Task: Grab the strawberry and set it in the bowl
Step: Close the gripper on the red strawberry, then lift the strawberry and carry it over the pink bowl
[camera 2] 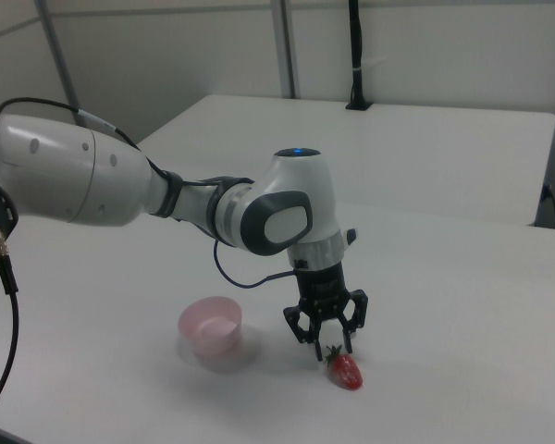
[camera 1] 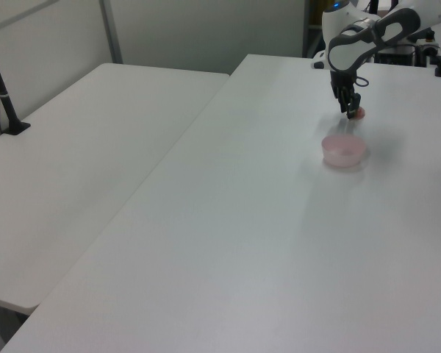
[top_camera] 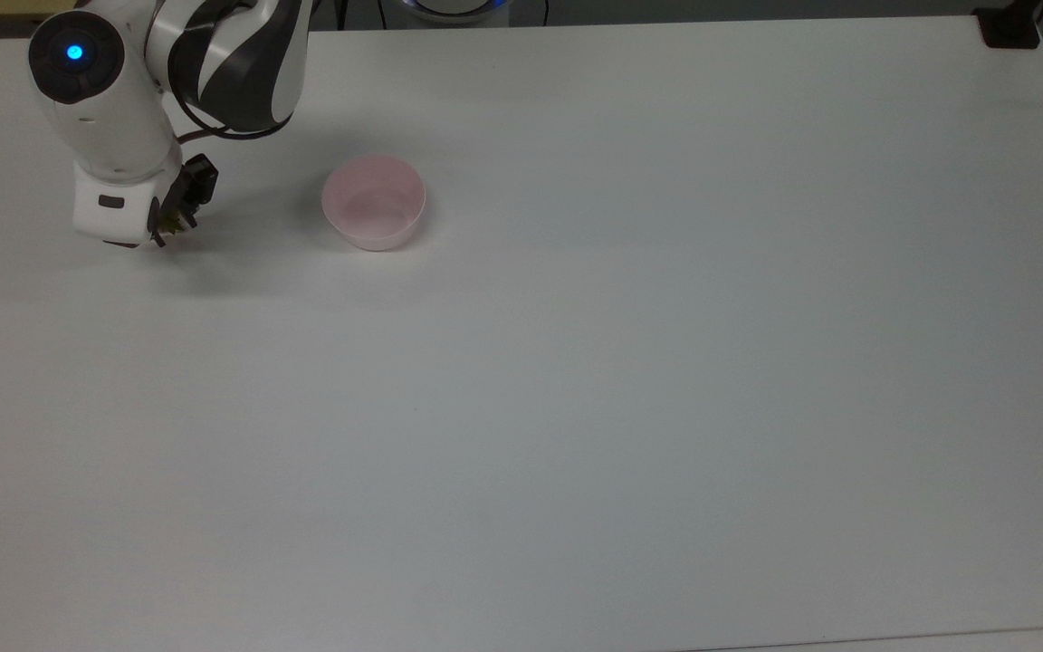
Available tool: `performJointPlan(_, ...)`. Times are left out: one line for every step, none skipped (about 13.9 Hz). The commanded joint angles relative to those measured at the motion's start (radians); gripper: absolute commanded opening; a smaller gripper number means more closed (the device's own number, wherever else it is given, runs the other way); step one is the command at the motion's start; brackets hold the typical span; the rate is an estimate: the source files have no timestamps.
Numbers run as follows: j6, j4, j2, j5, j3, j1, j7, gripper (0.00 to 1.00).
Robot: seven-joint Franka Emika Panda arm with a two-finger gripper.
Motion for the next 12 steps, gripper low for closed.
performJointPlan(-0.032, -0.012, -0.042, -0.001, -0.006, -0.006, -0.021, 1.00)
performJointPlan(-0.032, -0.015, -0.054, -0.001, -0.006, -0.014, -0.038, 1.00)
performJointPlan(-0.033, -0.018, -0.056, -0.001, -0.008, -0.019, -0.067, 1.00)
performJointPlan(-0.038, -0.033, -0.062, -0.001, -0.014, -0.023, -0.112, 1.00)
performJointPlan(-0.038, -0.042, -0.069, -0.001, -0.024, -0.023, -0.130, 1.00)
performJointPlan(-0.038, -0.045, -0.071, -0.001, -0.031, -0.025, -0.143, 0.97)
performJointPlan(-0.038, -0.045, -0.071, -0.001, -0.031, -0.031, -0.151, 0.92)
performJointPlan(-0.035, -0.056, -0.071, -0.001, -0.031, -0.036, -0.159, 0.85)
performJointPlan(-0.026, -0.071, -0.071, -0.001, -0.029, -0.034, -0.160, 0.80)
performJointPlan(-0.023, -0.071, -0.071, -0.001, -0.029, -0.034, -0.160, 0.70)
performJointPlan(-0.022, -0.071, -0.071, -0.001, -0.029, -0.034, -0.162, 0.63)
performJointPlan(-0.021, -0.074, -0.065, -0.001, -0.029, -0.034, -0.165, 0.61)
